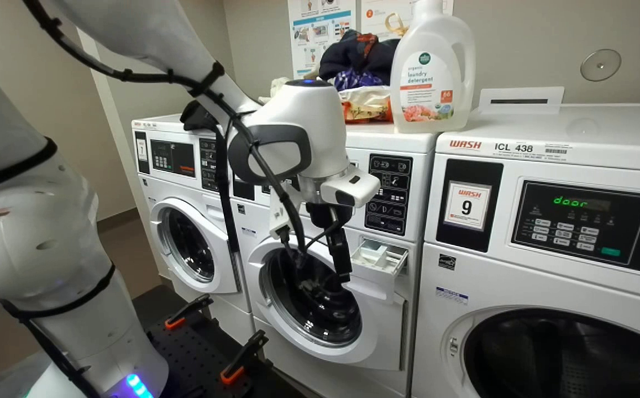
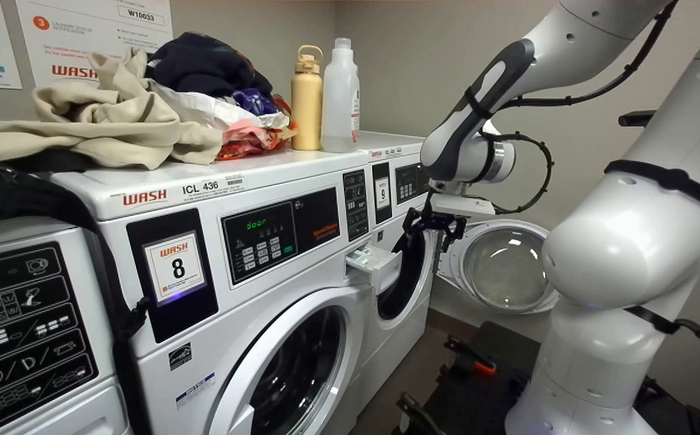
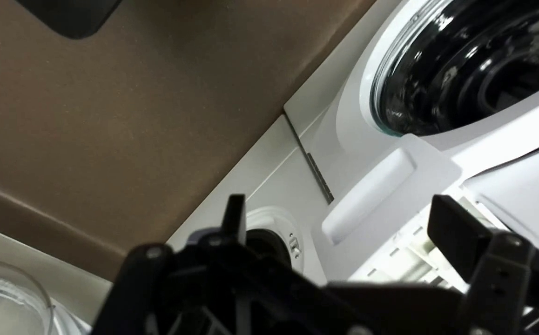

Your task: Close the detergent dispenser of the middle washing machine.

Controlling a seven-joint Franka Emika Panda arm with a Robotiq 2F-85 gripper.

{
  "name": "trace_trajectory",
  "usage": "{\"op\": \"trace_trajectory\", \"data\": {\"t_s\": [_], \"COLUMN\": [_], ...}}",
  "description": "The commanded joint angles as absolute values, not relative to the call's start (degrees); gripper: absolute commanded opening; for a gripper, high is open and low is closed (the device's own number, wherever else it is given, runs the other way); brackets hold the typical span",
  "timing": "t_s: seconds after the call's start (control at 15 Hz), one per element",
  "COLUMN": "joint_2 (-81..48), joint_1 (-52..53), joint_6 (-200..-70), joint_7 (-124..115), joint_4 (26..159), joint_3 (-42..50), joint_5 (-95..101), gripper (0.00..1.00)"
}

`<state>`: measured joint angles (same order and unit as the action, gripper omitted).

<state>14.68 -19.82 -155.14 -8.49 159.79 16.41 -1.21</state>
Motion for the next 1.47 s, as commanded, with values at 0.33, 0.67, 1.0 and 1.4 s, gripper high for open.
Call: {"op": "trace_trajectory", "data": {"t_s": [0.33, 0.67, 1.0, 1.4], "joint_2": [-0.6, -8.0, -13.6, -20.1], "joint_1": [-19.9, -16.8, -13.0, -13.2], "joint_6": [-178.2, -185.8, -194.7, -199.7], "joint_7": [-23.6, -28.1, -27.6, -33.5], "joint_4": [160.3, 159.7, 157.8, 152.4], "joint_3": [12.7, 13.9, 13.1, 8.6], "joint_5": [-0.6, -1.0, -9.6, -10.1], "gripper": [1.0, 1.0, 1.0, 1.0]}}
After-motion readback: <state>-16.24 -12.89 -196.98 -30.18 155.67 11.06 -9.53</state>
